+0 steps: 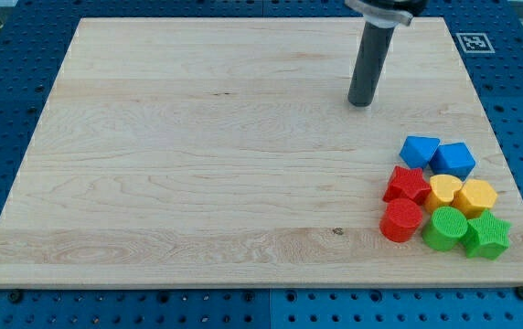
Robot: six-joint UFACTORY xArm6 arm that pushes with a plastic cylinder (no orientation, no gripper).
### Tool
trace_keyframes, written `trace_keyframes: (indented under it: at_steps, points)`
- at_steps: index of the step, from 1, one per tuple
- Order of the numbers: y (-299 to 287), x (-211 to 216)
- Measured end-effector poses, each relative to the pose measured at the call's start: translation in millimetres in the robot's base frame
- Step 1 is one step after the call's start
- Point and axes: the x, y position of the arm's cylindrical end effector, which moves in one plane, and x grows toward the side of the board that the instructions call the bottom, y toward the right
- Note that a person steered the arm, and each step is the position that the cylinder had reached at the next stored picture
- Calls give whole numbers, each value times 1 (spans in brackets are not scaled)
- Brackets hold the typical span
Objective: Separate red circle from group of blocks
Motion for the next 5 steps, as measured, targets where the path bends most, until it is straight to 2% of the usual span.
trace_keyframes:
  at_steps: [1, 2, 3, 4, 5]
  points:
    - [46, 0]
    - [128, 3]
    - [180, 36]
    - [202, 79]
    - [203, 85]
